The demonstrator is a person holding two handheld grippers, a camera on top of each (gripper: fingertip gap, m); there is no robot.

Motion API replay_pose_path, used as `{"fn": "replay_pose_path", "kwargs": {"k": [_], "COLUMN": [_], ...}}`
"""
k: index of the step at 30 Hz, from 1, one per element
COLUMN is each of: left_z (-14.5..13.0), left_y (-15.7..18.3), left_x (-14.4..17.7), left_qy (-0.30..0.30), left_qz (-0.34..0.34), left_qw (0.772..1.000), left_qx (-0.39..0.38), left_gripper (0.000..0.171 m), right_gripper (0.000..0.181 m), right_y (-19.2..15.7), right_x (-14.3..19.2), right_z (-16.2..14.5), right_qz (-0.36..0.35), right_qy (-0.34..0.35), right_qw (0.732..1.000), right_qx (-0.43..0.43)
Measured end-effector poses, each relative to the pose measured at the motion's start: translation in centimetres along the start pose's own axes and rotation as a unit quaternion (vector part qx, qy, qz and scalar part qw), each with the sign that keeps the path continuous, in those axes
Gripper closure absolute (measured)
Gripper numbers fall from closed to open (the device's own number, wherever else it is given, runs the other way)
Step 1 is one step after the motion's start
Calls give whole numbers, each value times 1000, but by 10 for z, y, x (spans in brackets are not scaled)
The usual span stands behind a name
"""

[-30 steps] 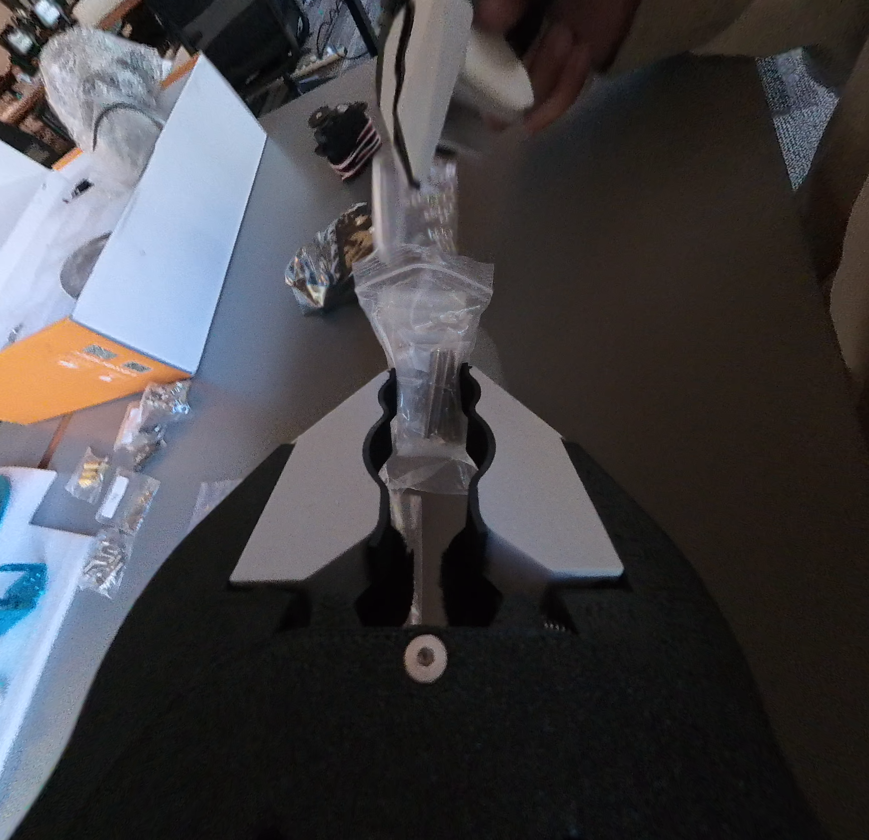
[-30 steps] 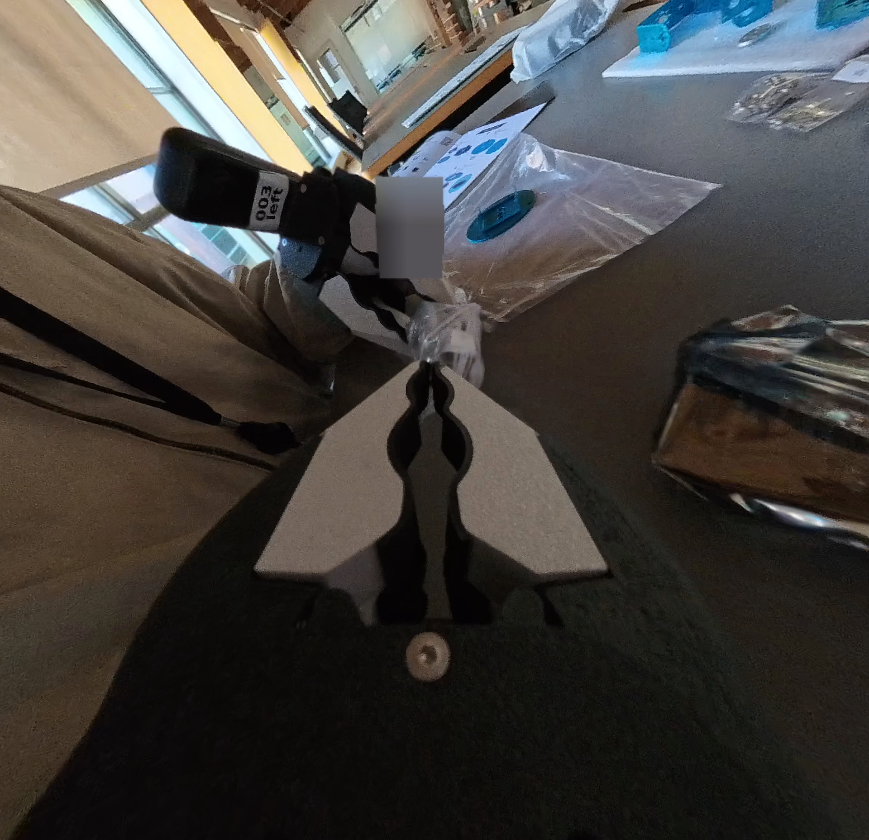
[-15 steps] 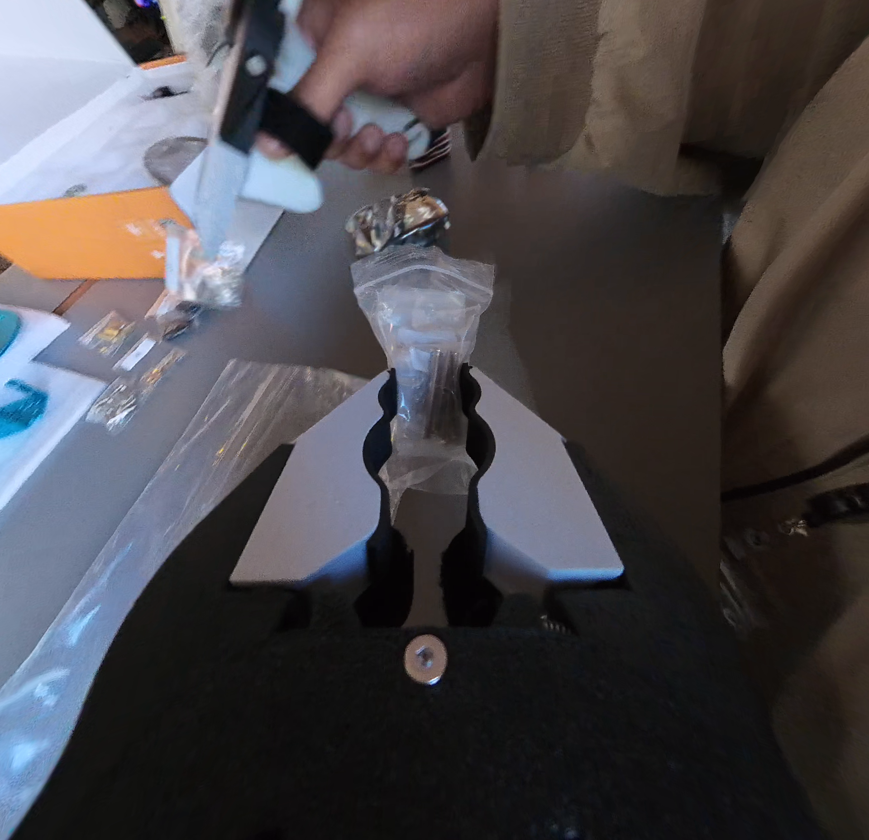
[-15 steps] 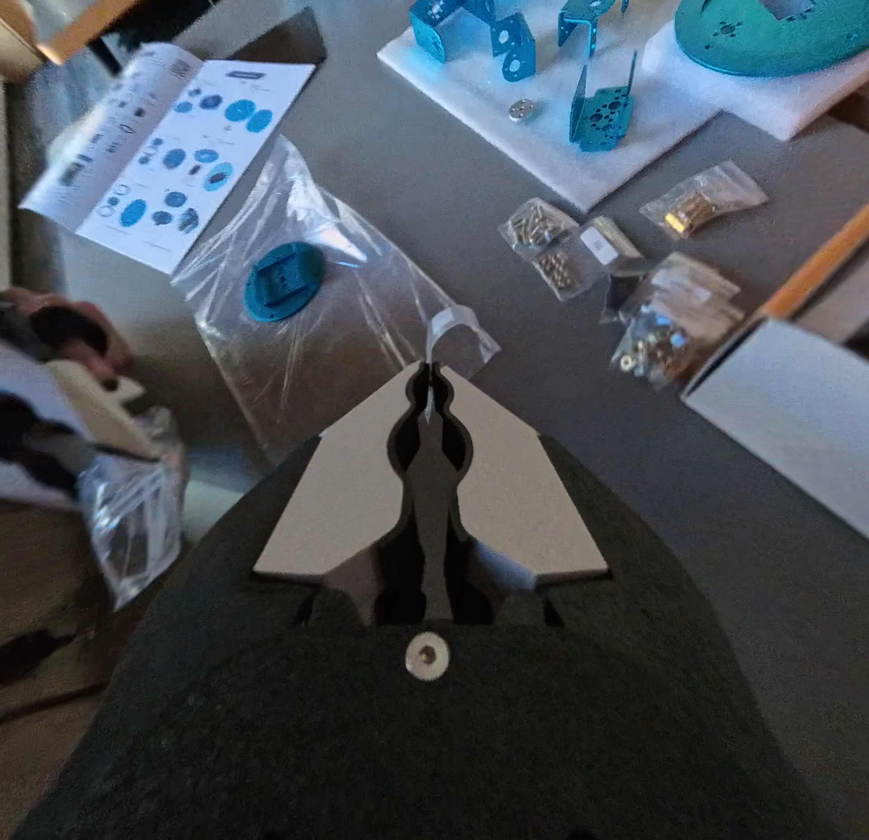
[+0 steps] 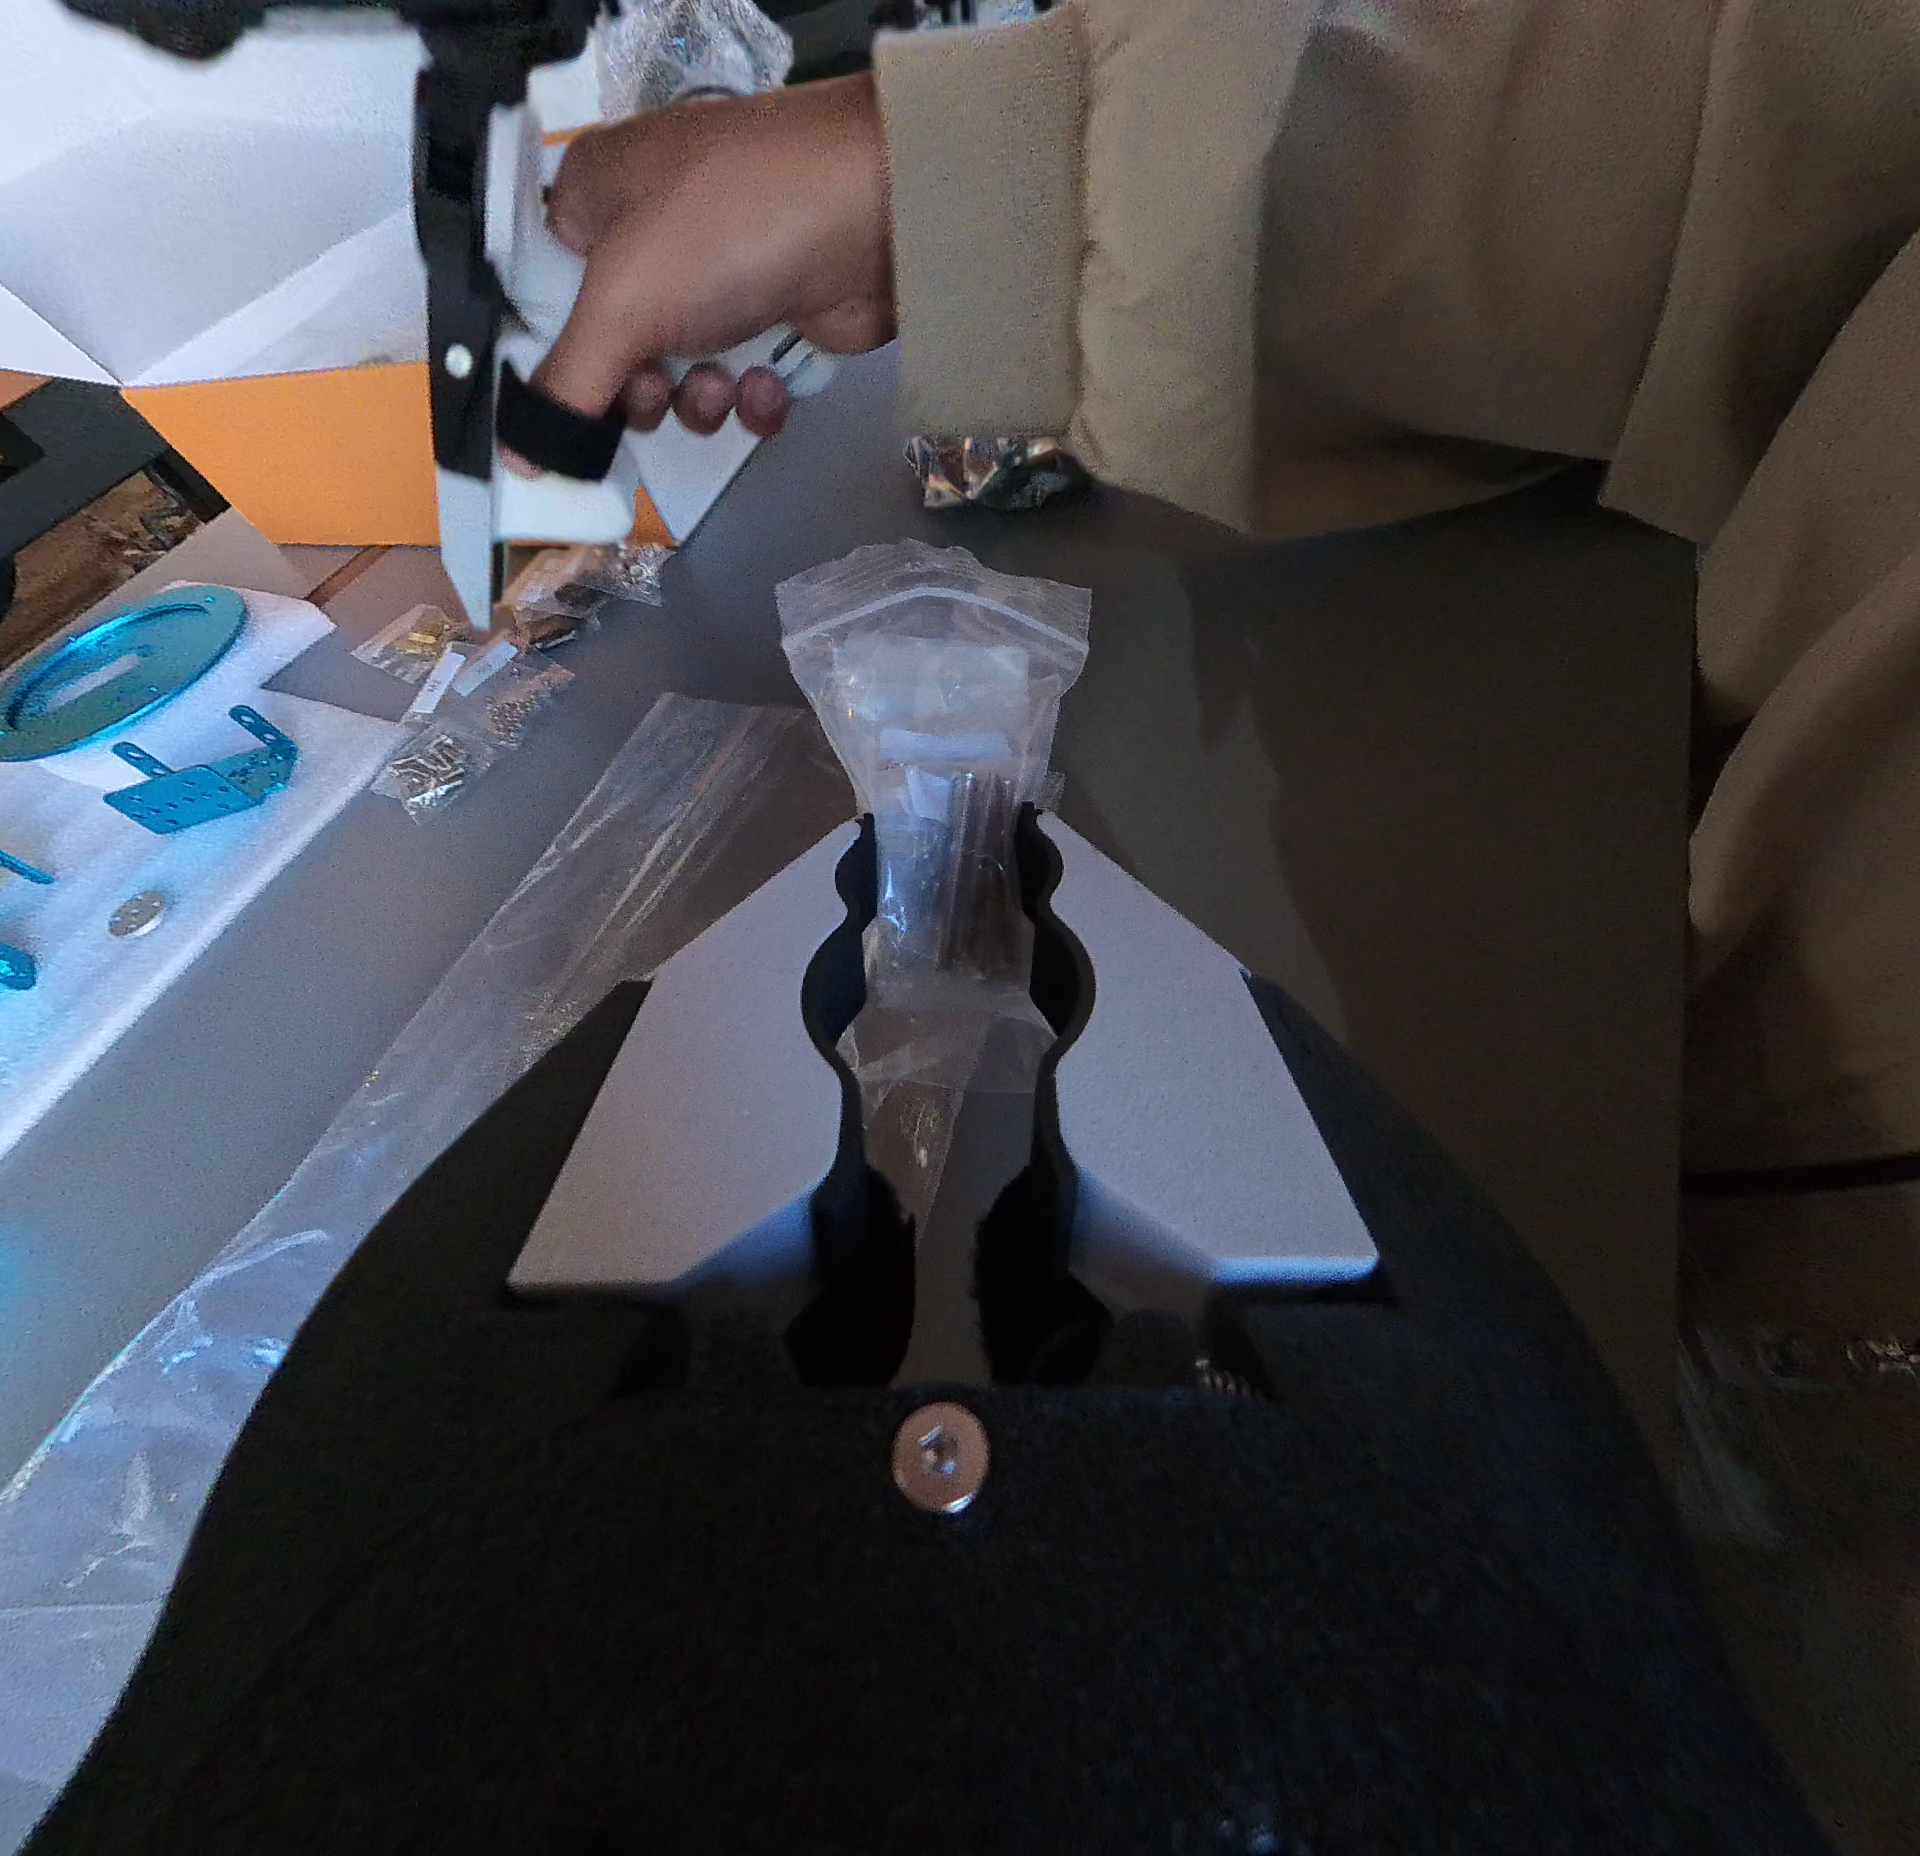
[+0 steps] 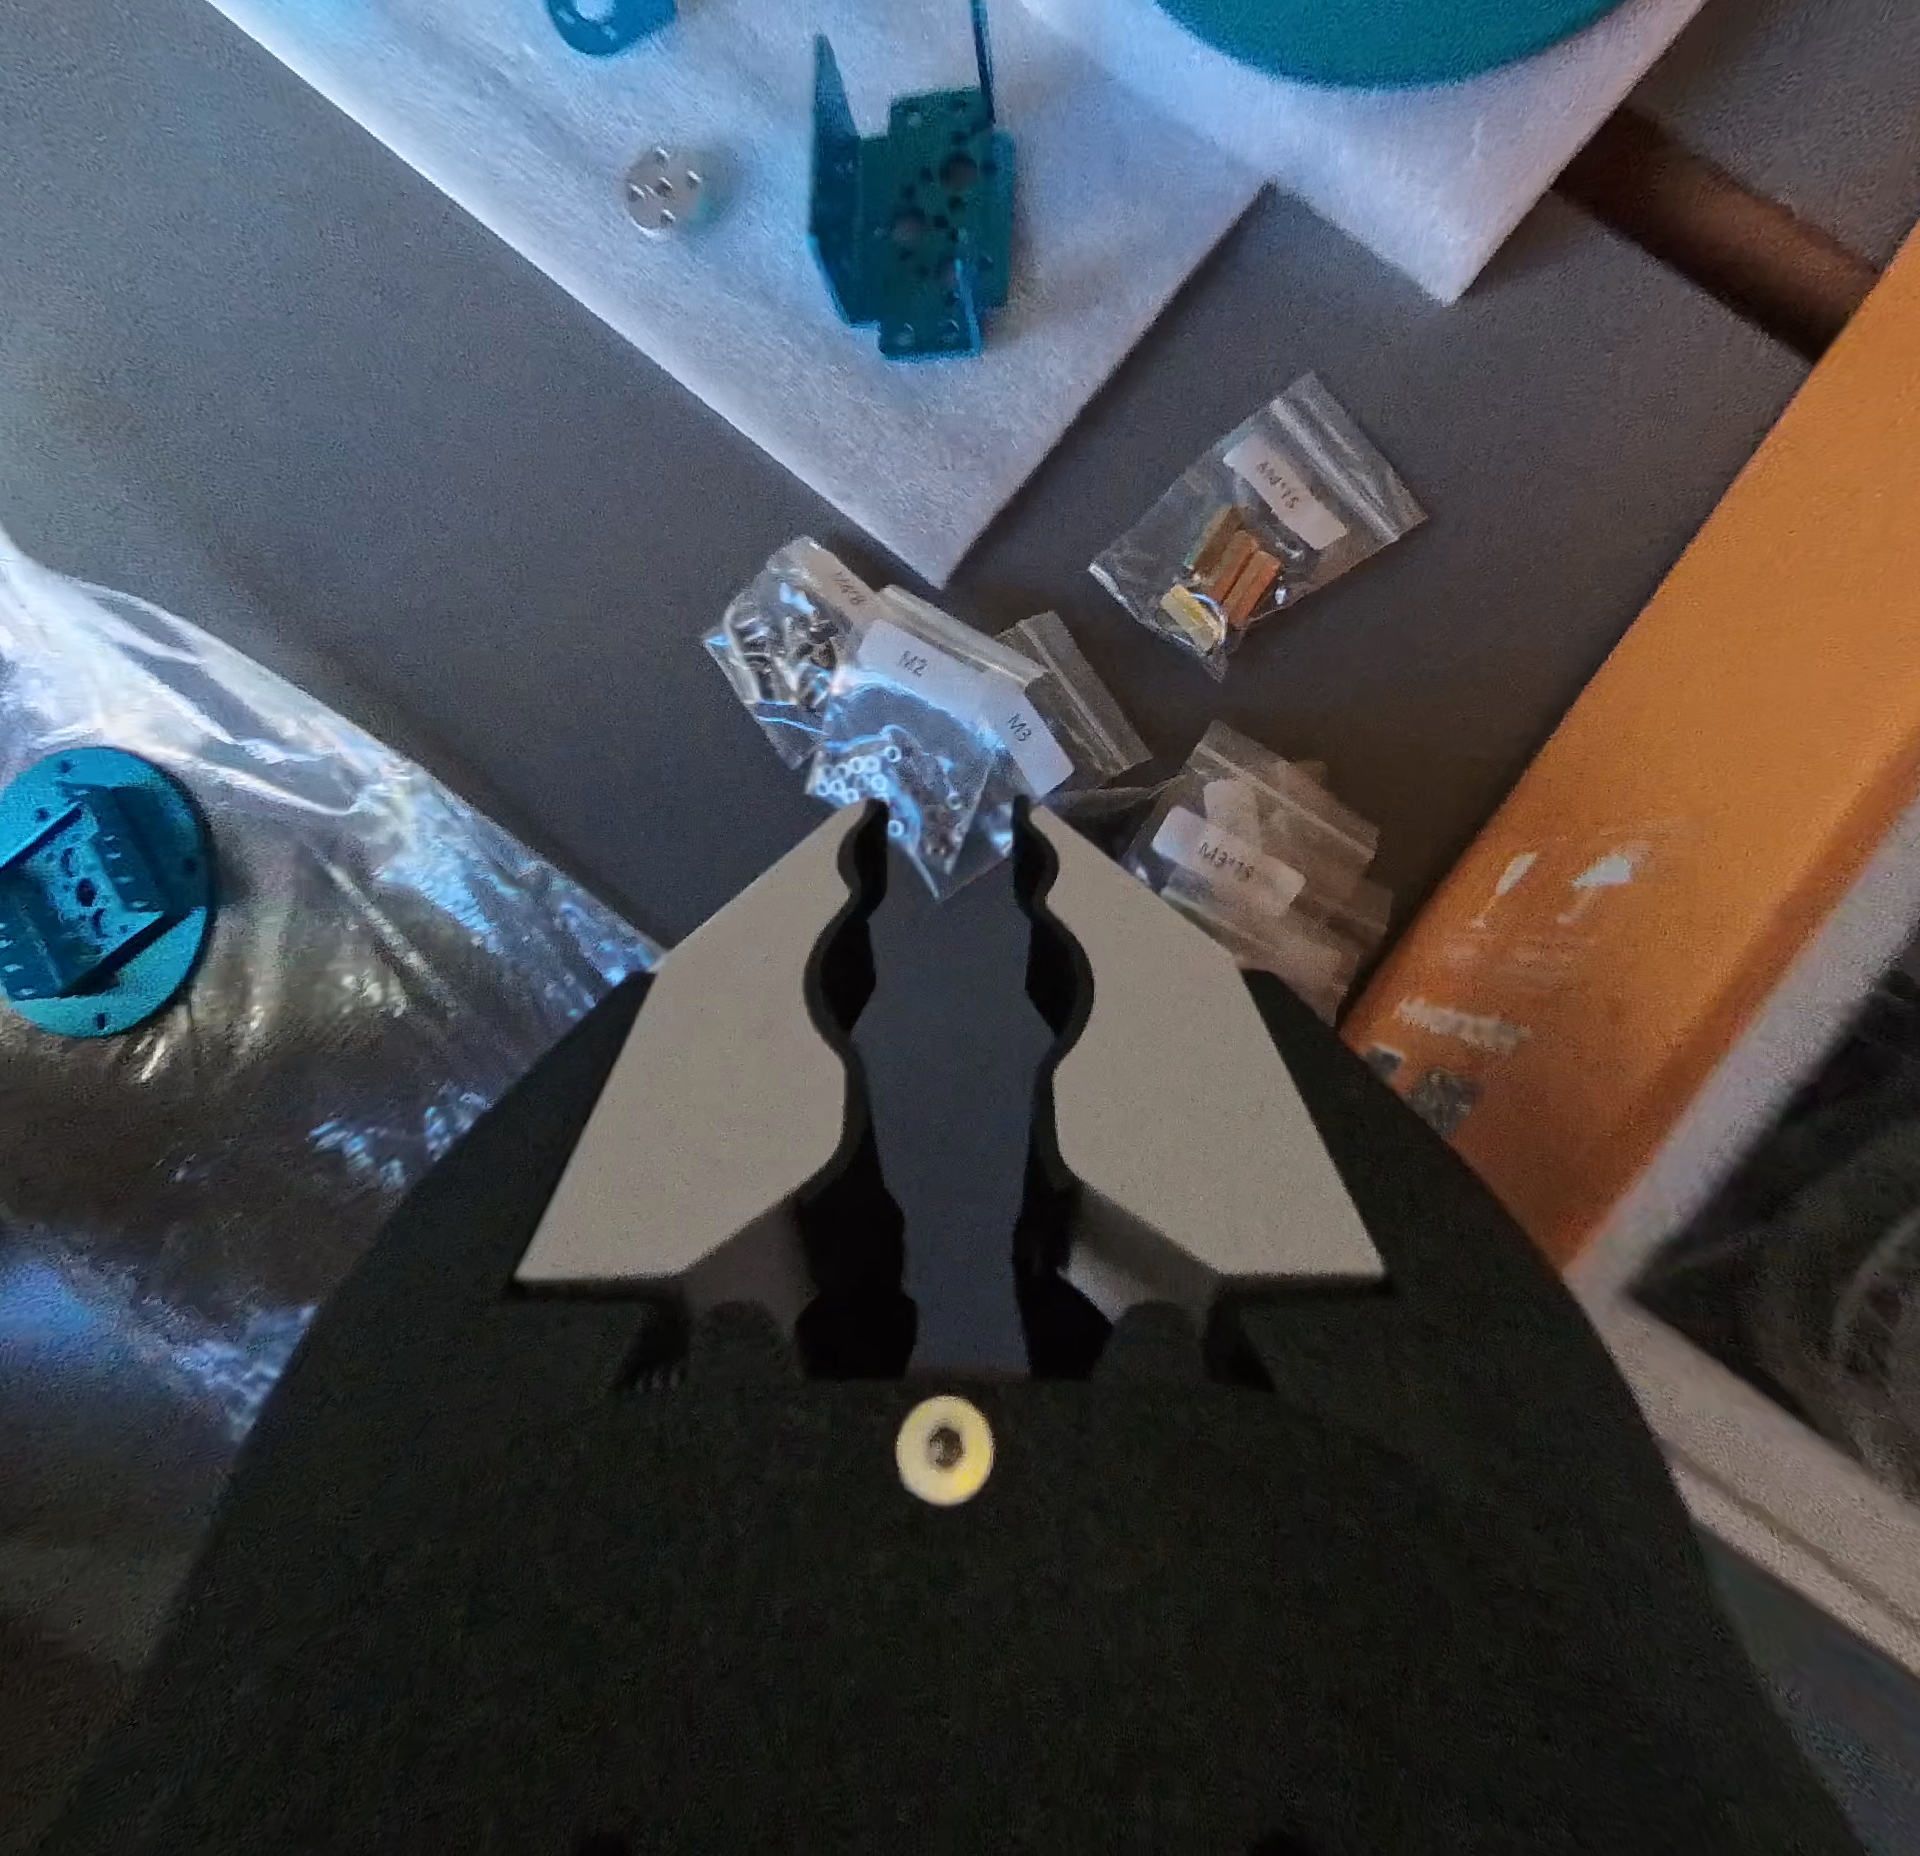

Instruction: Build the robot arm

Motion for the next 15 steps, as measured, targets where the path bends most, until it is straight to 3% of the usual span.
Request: {"fn": "replay_pose_path", "kwargs": {"k": [2,4,6,10,15], "left_z": [1,3,6,13,25], "left_y": [-2,-4,-4,0,10], "left_x": [-1,-3,-6,-14,-30], "left_qy": [5,11,17,29,20], "left_qz": [4,6,3,-9,-16], "left_qw": [1000,1000,1000,999,996], "left_qx": [-3,-4,-10,-35,-84], "left_gripper": [147,147,147,147,147], "right_gripper": [152,157,160,168,167], "right_y": [-15,-37,-58,-64,-71], "right_x": [32,66,94,125,124], "right_z": [-8,-33,-69,-133,-175], "right_qz": [20,113,262,396,396], "right_qy": [52,89,85,96,101], "right_qw": [998,988,958,909,906], "right_qx": [27,62,86,84,111]}}
Point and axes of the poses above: each gripper's, where its closed fingertips meet, x back along the fingers, z out of its top, y = z × x across the jaws, the point moved 9 cm from there along x, back along the fingers, and after that the axes turned 13 degrees about -x, right-handed, at the moved point
